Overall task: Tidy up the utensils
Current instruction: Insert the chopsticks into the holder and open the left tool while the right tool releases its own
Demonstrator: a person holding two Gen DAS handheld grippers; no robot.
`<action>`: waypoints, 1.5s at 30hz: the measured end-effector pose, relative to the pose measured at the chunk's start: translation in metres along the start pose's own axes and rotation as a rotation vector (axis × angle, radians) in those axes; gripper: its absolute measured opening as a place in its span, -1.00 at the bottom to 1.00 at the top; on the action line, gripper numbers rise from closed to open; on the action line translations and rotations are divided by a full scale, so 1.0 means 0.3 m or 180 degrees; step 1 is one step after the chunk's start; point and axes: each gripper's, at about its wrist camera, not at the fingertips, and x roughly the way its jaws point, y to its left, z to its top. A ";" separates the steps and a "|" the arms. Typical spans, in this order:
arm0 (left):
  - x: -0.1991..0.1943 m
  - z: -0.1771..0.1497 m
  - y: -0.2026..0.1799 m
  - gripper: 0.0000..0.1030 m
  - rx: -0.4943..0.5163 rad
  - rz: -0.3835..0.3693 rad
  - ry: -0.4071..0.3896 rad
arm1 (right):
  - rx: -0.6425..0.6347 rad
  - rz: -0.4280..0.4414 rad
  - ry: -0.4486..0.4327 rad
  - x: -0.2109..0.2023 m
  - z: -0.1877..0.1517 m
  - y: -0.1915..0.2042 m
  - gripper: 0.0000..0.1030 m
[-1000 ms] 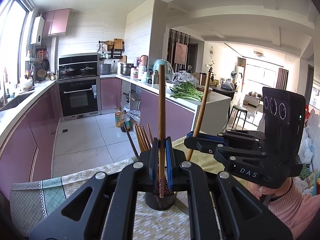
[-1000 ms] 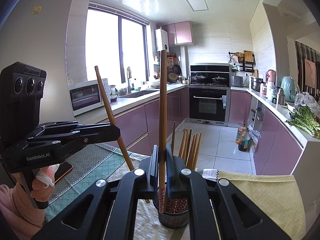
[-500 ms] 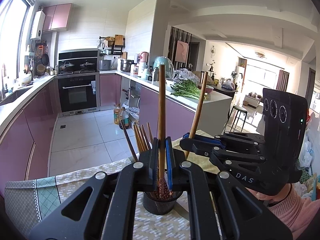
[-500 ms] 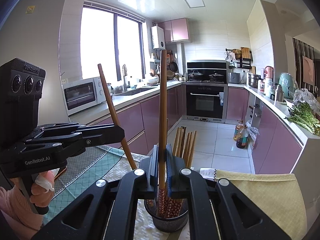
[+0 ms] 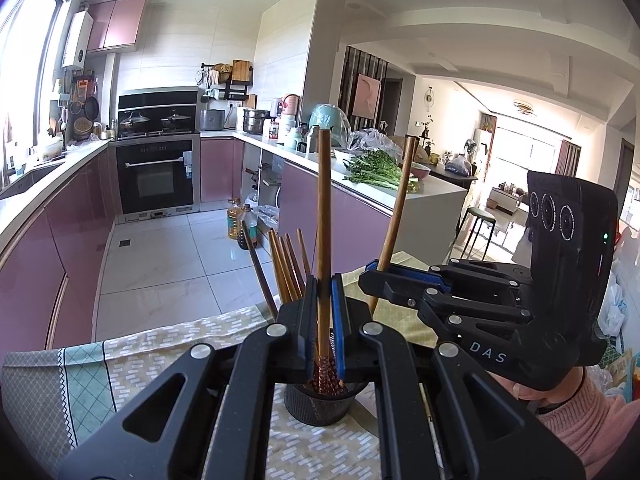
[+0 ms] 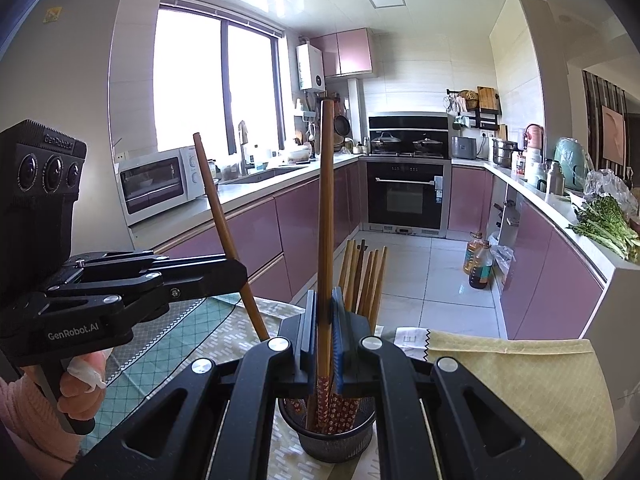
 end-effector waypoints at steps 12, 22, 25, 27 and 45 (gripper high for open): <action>0.068 -0.037 0.018 -0.85 -0.0035 0.0009 0.0245 | 0.0040 -0.0040 0.0215 0.080 -0.037 -0.018 -0.89; 0.146 -0.074 0.055 -0.85 -0.0086 0.0003 0.0529 | 0.0131 -0.0046 0.0478 0.162 -0.088 -0.047 -0.88; 0.174 -0.079 0.072 -0.85 -0.0110 -0.0001 0.0589 | 0.0185 -0.0046 0.0534 0.176 -0.100 -0.060 -0.88; 0.192 -0.085 0.086 -0.84 -0.0143 -0.0008 0.0635 | 0.0231 -0.0057 0.0567 0.185 -0.107 -0.067 -0.87; -0.014 -0.184 0.140 0.52 -0.0231 0.0741 0.0076 | 0.0243 -0.0012 0.0291 0.058 -0.181 0.001 0.31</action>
